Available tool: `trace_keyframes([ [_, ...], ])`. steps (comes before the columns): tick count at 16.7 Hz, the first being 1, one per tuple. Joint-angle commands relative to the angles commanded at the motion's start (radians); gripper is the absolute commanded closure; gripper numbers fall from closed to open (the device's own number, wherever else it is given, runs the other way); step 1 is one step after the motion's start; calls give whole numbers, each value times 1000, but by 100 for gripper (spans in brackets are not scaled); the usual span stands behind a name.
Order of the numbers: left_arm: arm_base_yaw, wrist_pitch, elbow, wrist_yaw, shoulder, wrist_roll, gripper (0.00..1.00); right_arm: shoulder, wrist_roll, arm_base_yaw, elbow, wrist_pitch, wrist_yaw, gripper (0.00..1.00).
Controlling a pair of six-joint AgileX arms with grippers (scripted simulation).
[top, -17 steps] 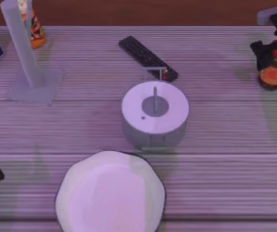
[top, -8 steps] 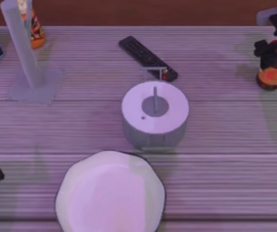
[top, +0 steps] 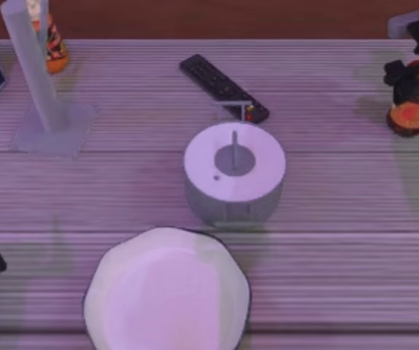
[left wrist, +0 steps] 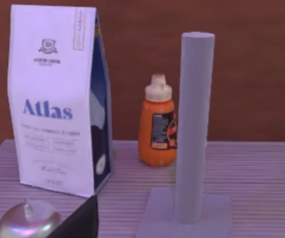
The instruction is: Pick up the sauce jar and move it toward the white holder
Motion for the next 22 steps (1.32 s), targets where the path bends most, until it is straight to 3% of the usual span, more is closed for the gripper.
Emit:
trace_keyframes([
  [6,0,0,0,0,0,0,0,-73,3,-2,-72,1,-2,100],
  [15,0,0,0,0,0,0,0,-521,2,11,-516,-3,-6,100],
  [22,0,0,0,0,0,0,0,-537,19,14,-537,1,-3,100],
])
